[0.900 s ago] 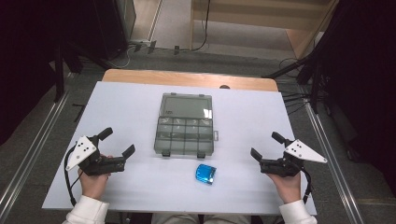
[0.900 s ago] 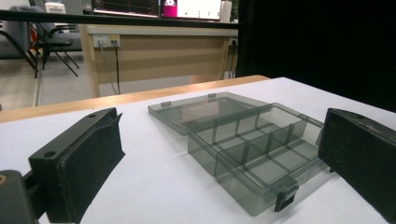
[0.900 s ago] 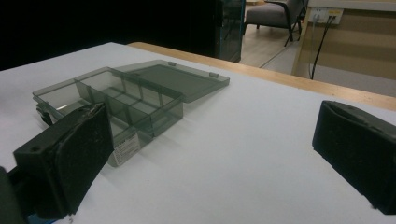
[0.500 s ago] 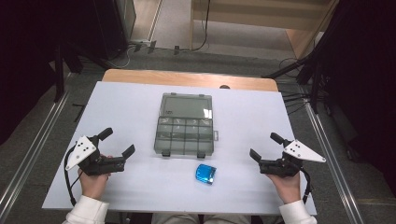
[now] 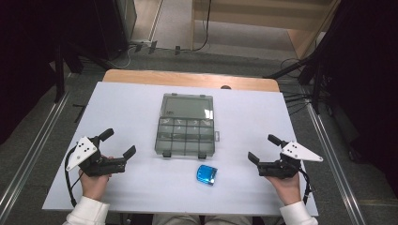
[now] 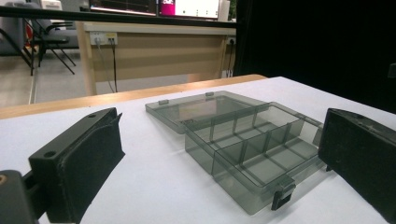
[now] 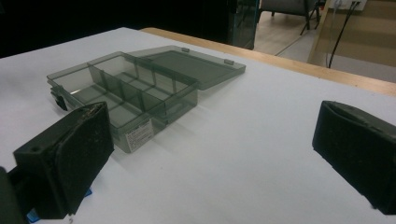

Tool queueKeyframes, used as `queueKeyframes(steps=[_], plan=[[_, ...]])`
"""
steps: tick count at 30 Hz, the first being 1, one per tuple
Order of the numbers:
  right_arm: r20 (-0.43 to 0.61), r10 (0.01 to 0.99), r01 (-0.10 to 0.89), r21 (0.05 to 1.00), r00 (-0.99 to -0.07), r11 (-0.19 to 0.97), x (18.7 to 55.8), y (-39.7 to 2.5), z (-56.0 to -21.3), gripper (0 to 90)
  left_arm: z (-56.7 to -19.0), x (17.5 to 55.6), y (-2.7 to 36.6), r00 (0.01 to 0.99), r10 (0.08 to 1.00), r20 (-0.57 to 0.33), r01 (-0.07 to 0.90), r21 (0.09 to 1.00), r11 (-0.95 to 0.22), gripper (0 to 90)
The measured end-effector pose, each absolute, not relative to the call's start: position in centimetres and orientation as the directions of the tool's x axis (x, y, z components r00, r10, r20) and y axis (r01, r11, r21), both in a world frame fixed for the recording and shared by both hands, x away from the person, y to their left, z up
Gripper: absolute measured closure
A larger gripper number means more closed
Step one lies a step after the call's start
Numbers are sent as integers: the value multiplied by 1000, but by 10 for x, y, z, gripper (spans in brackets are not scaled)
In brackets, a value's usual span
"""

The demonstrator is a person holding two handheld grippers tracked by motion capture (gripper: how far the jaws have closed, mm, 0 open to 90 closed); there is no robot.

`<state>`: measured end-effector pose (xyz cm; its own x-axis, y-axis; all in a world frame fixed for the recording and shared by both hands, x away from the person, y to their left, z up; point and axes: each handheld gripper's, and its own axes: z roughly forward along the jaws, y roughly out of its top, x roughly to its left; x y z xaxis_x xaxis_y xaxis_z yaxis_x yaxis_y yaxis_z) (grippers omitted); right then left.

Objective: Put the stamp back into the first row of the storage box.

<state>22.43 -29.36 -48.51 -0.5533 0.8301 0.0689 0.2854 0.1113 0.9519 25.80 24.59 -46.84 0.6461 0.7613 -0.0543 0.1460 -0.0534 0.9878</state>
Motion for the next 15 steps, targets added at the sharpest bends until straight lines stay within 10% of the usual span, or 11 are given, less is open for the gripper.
queueKeyframes(steps=[15], plan=[[46, 806, 304, 938, -589, 169, 225, -285, -488, 0, -469, 258, 245, 654, 754, -60, 153, 987, -54, 0]])
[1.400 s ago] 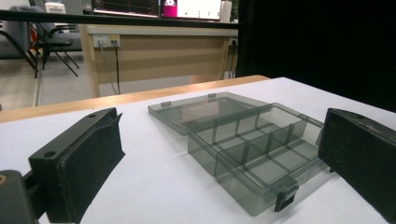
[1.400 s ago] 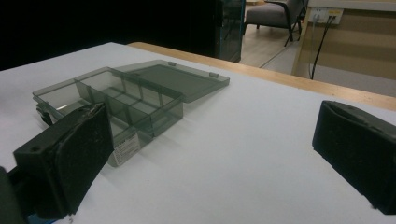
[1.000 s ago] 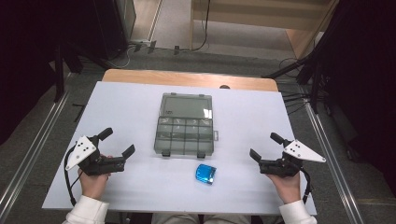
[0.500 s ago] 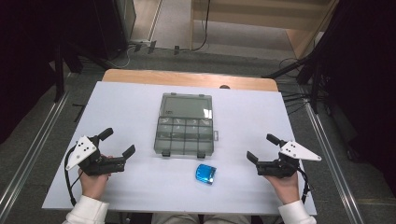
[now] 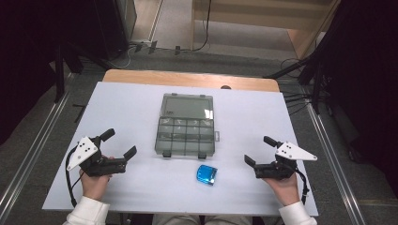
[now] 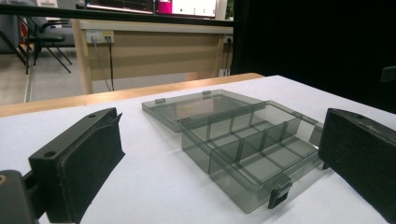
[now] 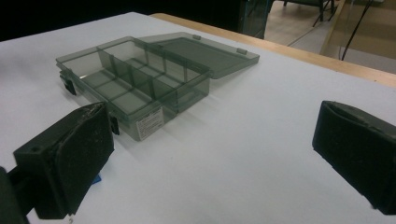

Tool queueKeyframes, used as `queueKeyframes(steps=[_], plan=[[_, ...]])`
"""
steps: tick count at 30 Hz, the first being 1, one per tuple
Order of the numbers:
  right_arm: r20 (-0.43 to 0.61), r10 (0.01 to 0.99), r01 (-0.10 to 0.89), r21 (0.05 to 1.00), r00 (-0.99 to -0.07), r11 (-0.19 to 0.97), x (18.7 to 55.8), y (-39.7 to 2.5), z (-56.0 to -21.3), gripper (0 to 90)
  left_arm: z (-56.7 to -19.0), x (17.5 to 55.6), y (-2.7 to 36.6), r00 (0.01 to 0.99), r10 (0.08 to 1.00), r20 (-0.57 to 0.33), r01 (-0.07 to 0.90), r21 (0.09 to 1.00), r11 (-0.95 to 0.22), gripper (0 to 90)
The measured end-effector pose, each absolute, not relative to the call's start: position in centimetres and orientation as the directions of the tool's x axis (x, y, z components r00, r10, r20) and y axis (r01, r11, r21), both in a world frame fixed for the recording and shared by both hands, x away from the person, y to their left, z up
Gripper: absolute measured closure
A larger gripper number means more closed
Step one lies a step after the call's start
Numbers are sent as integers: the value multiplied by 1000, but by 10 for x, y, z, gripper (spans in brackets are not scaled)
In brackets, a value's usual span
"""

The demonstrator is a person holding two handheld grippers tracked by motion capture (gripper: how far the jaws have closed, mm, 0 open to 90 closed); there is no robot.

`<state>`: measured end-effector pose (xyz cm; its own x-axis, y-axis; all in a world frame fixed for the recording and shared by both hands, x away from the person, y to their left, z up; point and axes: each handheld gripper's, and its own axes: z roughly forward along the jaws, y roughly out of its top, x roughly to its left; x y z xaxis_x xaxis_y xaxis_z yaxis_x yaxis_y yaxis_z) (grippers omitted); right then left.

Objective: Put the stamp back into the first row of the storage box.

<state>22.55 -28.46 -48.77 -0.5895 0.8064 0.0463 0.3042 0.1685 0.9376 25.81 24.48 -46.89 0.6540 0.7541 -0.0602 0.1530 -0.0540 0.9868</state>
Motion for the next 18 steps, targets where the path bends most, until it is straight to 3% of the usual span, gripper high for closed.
queueKeyframes(steps=[18], plan=[[12, 740, 333, 898, -673, 288, 227, -257, -493, 0, -469, 259, 244, 657, 752, -61, 156, 986, -56, 0]])
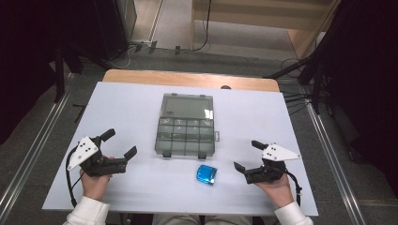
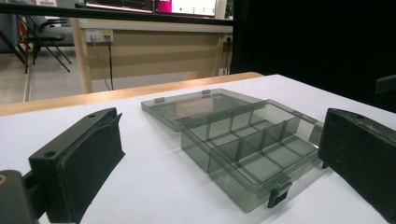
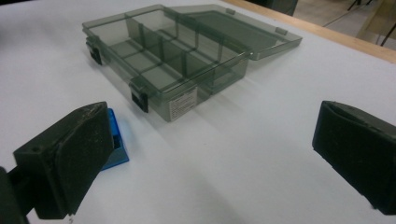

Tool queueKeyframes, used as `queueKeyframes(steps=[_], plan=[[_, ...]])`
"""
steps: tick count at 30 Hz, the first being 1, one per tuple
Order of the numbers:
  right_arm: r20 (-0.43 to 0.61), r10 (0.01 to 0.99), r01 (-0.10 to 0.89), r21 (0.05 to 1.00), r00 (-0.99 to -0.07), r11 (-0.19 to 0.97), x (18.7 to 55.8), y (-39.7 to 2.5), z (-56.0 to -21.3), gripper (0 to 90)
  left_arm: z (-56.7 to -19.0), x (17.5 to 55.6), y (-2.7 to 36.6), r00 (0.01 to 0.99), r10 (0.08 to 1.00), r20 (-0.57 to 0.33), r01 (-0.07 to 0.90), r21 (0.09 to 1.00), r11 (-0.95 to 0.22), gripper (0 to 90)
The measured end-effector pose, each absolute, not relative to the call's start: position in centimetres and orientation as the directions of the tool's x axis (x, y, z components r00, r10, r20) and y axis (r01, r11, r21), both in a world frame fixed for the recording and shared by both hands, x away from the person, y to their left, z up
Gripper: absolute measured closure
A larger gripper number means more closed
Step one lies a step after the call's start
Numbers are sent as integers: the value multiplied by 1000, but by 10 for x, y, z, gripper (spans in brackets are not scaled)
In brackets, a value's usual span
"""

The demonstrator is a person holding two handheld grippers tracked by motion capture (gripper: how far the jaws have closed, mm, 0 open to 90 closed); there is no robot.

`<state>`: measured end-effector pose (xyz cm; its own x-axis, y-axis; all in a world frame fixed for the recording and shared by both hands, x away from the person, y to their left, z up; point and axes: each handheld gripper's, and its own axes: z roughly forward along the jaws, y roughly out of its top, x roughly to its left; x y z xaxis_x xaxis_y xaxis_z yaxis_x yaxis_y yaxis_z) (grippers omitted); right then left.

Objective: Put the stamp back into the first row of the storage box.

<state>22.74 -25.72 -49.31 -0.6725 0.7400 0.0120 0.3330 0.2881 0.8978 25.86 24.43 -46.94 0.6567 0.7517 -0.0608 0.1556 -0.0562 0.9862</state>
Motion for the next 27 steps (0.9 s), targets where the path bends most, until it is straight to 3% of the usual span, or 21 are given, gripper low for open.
queueKeyframes(steps=[9, 27], plan=[[48, 695, 379, 864, -718, 332, 233, -243, -497, 0, -469, 259, 244, 656, 752, -60, 157, 986, -59, 0], [7, 636, 413, 766, -771, 492, 243, -211, -494, 0, -471, 259, 243, 660, 749, -51, 162, 984, -76, 0]])
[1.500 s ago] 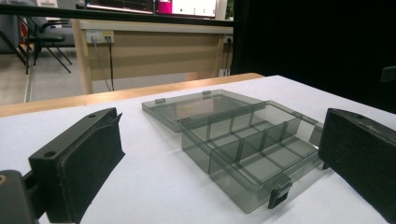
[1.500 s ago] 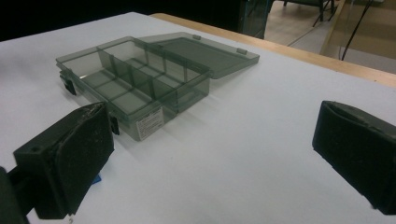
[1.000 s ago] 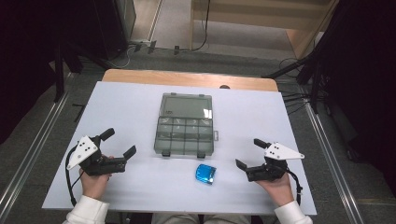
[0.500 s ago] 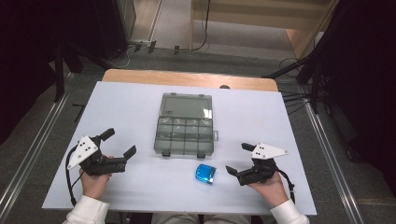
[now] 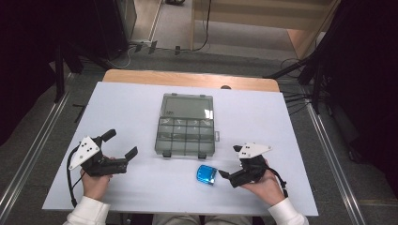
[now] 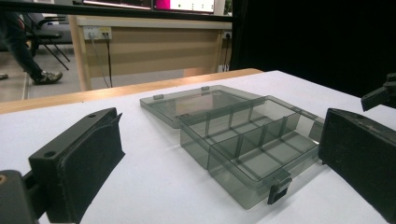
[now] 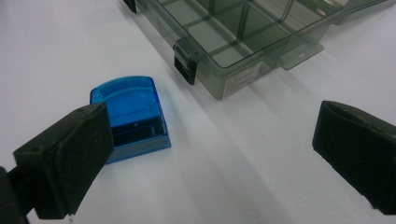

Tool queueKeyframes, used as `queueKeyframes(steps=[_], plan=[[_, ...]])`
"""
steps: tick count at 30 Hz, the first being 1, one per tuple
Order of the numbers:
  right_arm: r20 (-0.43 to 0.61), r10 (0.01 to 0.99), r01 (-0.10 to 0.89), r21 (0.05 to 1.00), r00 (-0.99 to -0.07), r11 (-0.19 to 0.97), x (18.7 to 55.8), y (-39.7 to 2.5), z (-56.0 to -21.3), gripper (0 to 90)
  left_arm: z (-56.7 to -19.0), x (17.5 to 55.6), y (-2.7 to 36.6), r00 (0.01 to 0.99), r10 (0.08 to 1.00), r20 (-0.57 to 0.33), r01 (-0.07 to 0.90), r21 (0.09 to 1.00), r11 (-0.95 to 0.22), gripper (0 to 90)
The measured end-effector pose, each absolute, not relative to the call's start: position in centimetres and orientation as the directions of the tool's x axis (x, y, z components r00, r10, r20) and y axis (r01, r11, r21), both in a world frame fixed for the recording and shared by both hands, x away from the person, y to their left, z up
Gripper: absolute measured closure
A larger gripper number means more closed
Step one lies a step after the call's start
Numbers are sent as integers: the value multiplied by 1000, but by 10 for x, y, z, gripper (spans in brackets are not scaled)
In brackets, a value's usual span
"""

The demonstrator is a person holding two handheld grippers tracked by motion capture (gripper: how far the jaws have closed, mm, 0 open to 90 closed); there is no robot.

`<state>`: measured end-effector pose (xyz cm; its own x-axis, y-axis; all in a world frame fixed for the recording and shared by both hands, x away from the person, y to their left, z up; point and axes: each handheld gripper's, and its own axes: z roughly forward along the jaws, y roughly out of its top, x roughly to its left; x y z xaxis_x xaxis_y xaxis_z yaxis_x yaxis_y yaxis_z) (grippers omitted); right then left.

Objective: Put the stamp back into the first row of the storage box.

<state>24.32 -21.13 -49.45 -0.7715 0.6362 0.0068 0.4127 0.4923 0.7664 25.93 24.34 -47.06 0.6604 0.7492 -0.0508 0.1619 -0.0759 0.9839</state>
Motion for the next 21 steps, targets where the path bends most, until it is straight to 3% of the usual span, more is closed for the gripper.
queueKeyframes(steps=[3, 21], plan=[[3, 622, 432, 721, -783, 541, 246, -204, -494, 0, -471, 259, 243, 660, 750, -51, 162, 984, -75, 0], [-10, 535, 393, 667, -845, 633, 245, -171, -486, 0, -472, 260, 242, 664, 746, -56, 168, 983, -76, 0]])
